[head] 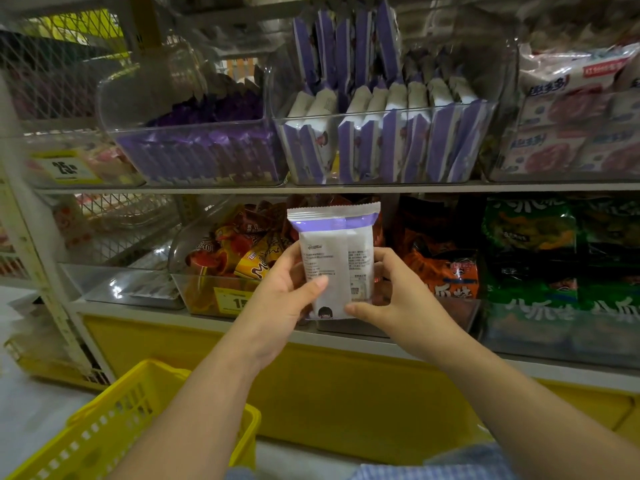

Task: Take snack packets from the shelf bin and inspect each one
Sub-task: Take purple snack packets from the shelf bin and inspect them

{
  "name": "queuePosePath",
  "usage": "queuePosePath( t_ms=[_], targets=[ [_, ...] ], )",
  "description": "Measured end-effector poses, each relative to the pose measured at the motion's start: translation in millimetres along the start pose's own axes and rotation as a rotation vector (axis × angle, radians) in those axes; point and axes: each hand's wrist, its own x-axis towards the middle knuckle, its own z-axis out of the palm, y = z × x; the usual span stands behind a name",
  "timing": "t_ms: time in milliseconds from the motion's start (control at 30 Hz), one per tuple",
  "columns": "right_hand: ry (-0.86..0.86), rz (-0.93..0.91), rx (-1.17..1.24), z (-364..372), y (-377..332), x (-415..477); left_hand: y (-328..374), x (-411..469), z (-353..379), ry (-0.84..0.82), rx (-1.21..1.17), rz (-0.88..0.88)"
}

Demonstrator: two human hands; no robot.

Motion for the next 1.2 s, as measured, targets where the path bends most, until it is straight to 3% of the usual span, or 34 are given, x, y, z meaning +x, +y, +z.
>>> queuePosePath(
  t_ms=[233, 467, 800, 1200],
  targets=[
    [-0.047, -0.047, 0.178, -4, -11, -2, 2, 0, -9, -0.028, -0.415, -0.089],
    [-0.118, -0.004, 0.466, -8, -15, -4, -1, 3, -15, -0.029, -0.565, -0.138],
    [-0.133, 0.014, 0.588, -9, -6, -1, 1, 1, -10, 0.021, -0.481, -0.137],
    [-0.165, -0.009, 0.532, -1, -10, -1, 3, -5, 14, -0.056, -0.100, -0.059]
  ],
)
